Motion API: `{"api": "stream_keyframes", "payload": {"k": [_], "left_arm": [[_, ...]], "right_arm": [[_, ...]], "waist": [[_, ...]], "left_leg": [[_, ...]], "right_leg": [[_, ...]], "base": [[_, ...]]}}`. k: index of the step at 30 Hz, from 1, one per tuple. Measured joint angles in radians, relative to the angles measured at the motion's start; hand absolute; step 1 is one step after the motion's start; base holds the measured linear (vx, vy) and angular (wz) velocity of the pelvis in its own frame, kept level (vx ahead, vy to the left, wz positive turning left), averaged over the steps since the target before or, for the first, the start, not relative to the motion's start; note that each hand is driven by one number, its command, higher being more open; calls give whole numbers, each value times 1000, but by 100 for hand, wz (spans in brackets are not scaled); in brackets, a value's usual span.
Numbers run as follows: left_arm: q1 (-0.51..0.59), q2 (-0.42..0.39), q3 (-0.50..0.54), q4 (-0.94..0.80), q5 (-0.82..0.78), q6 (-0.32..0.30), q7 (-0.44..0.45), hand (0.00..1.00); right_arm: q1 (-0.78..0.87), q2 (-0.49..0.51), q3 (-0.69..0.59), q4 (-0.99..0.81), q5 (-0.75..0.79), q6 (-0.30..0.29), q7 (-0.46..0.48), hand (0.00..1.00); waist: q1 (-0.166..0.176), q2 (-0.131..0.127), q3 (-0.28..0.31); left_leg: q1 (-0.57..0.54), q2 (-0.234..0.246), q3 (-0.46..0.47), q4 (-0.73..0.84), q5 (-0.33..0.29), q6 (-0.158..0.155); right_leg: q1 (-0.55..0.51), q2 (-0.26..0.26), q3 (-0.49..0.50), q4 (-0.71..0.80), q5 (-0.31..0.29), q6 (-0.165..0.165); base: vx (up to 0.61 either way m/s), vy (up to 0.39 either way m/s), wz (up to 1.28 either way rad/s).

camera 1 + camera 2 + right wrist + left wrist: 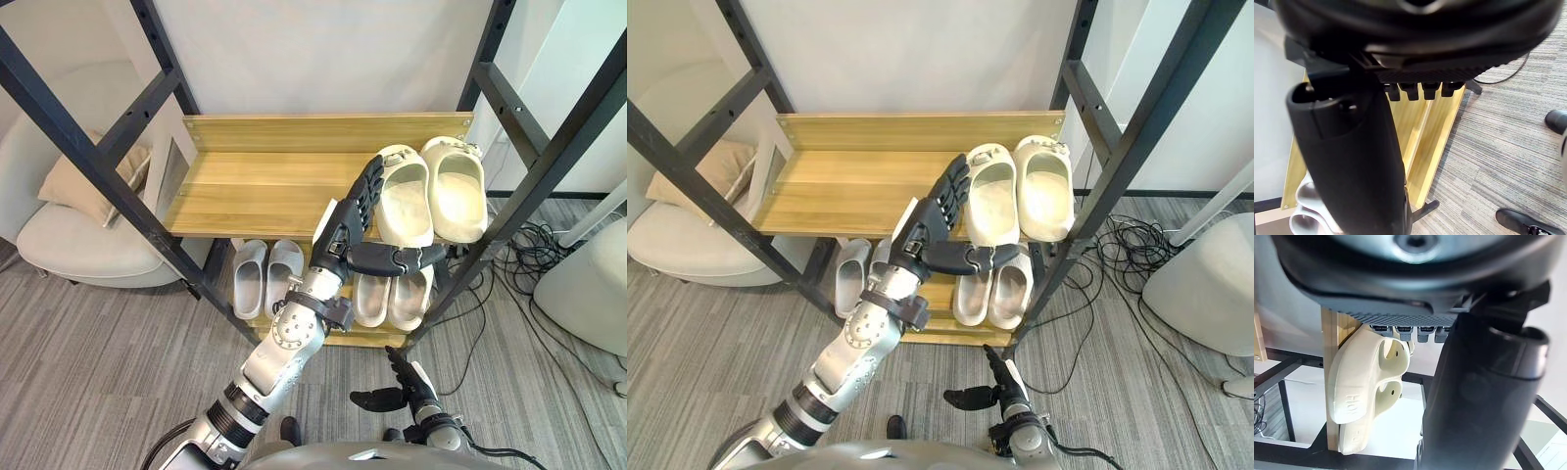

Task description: Organize the slippers on the shoe rack

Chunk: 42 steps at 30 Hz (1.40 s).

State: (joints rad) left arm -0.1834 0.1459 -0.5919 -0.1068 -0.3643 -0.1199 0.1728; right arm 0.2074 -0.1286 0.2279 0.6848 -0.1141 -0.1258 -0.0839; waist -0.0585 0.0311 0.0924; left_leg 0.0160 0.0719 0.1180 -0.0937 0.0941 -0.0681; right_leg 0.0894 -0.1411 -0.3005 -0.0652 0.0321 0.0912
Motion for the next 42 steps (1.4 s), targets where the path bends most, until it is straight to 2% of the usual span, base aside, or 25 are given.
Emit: {"api": "stream_keyframes", "payload": {"k": [5,10,18,24,32,36,42], "left_arm": [[-8,1,-7,26,3,-13,2,100],[-81,4,-11,108,46,-23,10,100],[-145,3,18,188,83,-21,36,100],[-160,3,66,219,91,-9,47,100],[-174,5,69,219,104,2,45,100],[-163,23,69,169,123,22,37,100],[-69,49,105,-100,117,19,9,100]], "right_arm": [[-1,5,10,11,1,5,-9,100],[-18,11,11,42,1,8,-9,100],[-23,14,9,47,1,8,-9,100],[-31,18,7,56,1,8,-9,100],[-39,23,2,66,1,8,-9,100],[-41,25,-4,67,1,7,-9,100],[-39,24,-13,72,3,6,-8,100]], "waist": [[0,-17,-10],[-1,-28,-12],[-9,-31,-10],[-16,-37,-6],[-21,-39,-4],[-20,-39,3],[-6,-38,3]], "left_leg": [[-2,0,-1,0,-2,-3],[-1,-2,0,0,-3,-3],[0,0,12,0,-6,-4],[-1,0,14,0,-8,-5],[-1,1,15,0,-11,-7],[-4,2,13,0,-11,-7],[-11,2,11,6,-13,-8]], "right_leg": [[2,1,-1,-10,2,2],[10,1,-3,-20,8,9],[4,1,7,-22,10,8],[1,1,9,-22,10,9],[1,2,9,-22,9,9],[-3,2,12,-19,9,9],[-4,2,9,-18,6,10]], "base": [[0,0,0],[0,0,0],[-9,13,-4],[0,0,0],[0,0,0],[0,0,0],[0,0,2]]}}
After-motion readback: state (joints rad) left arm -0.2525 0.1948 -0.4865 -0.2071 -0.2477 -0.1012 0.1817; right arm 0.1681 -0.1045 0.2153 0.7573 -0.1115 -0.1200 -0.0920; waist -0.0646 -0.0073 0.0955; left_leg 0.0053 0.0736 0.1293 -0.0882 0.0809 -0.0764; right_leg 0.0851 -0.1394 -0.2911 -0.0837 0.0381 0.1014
